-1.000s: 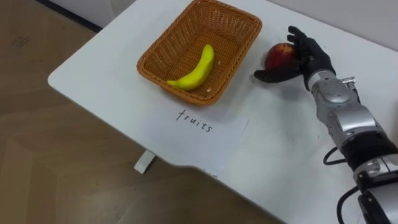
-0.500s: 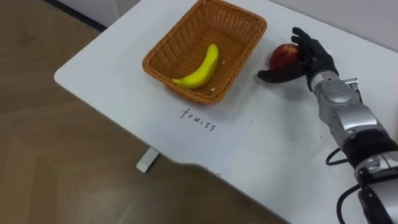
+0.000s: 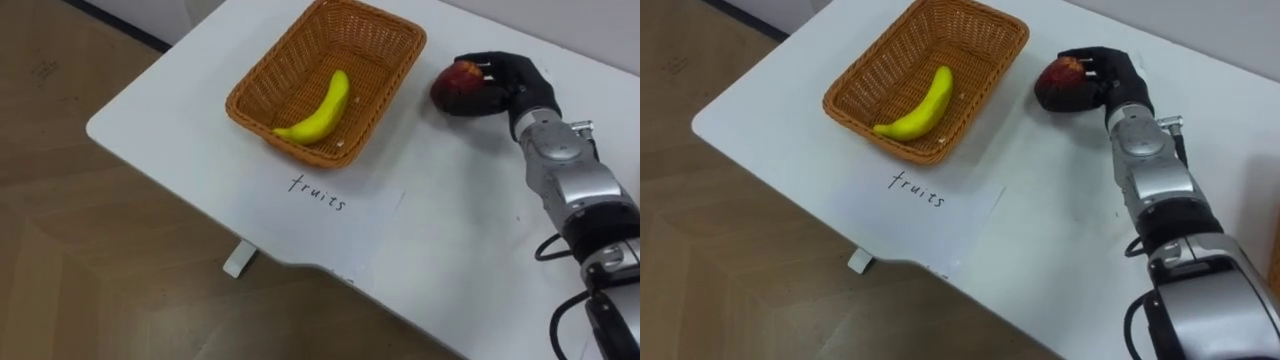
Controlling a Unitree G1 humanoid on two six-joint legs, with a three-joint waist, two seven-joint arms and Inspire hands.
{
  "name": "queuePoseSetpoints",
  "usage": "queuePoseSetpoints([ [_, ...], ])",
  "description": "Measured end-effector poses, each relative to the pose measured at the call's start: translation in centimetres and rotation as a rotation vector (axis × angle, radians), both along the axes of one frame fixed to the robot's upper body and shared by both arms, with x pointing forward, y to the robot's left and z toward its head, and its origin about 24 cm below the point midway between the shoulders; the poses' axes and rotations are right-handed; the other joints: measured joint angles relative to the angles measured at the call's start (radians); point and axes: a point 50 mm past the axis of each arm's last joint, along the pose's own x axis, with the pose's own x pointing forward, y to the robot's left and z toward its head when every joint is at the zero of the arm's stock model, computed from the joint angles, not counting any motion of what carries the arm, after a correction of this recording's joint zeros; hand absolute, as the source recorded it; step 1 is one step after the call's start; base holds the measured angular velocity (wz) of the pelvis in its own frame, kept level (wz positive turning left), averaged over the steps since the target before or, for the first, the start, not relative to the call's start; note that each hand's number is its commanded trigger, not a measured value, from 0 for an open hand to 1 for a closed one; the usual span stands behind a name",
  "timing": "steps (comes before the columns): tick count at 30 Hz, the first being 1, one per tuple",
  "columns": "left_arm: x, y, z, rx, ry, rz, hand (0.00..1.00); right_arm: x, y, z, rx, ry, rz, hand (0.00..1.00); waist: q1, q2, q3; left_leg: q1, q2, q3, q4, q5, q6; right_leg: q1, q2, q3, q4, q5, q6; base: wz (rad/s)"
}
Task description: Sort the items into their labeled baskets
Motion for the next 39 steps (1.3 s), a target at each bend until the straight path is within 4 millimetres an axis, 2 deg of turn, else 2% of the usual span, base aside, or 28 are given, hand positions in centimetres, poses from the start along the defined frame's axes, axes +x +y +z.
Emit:
queuePoseSetpoints([
  [12,-0.2,0.0,0.0,-0.002,0.007,-0.001,0.00,-0.3,0.4,-0.9,0.013,0.037,0.034,1.00,0.000,-0.005,-0.0019,0.011,-0.001,0.000,0.008,0.000,0.000,0.018,-0.001,-0.005,0.001,0.000,0.000,0.01],
  [19,-0.6,0.5,0.0,0.010,0.012,0.000,0.00,-0.7,0.8,-1.7,0.005,0.070,0.054,1.00,-0.012,-0.011,-0.0064,0.027,-0.001,-0.003,0.009,0.000,0.000,0.035,-0.002,-0.007,0.002,0.000,0.000,0.00],
  [24,-1.3,1.0,0.1,0.023,0.013,0.003,0.00,-0.3,1.5,-0.7,-0.001,0.040,0.100,1.00,-0.045,-0.022,-0.0162,0.035,-0.002,0.003,0.010,0.000,0.000,0.043,-0.003,-0.003,0.003,0.000,0.000,0.00],
  [27,-1.1,1.2,0.2,0.029,0.006,0.000,0.00,-0.2,1.9,-0.1,-0.001,0.013,0.114,1.00,-0.057,-0.021,-0.0174,0.046,-0.002,0.005,0.008,0.000,0.000,0.055,-0.001,-0.002,-0.001,0.001,0.001,0.02],
  [29,-1.0,1.2,0.4,0.033,-0.005,-0.003,0.00,-0.2,1.9,0.3,0.002,-0.004,0.119,1.00,-0.061,-0.018,-0.0195,0.051,-0.002,0.005,0.006,0.000,0.000,0.060,-0.001,-0.003,-0.001,0.001,0.002,0.00],
  [33,-1.8,1.8,0.4,0.045,0.007,0.033,0.00,-0.3,2.2,1.5,0.022,-0.072,0.129,1.00,-0.086,0.002,-0.0322,0.082,-0.003,0.004,-0.007,0.000,0.001,0.088,-0.003,-0.006,-0.003,0.000,0.003,0.01],
  [39,-3.4,2.4,0.4,0.056,0.035,0.088,0.00,-0.4,2.7,2.9,0.056,-0.146,0.133,1.00,-0.120,0.004,-0.0362,0.158,-0.005,0.004,-0.039,0.000,0.001,0.162,-0.001,-0.004,-0.019,-0.004,0.010,0.00],
])
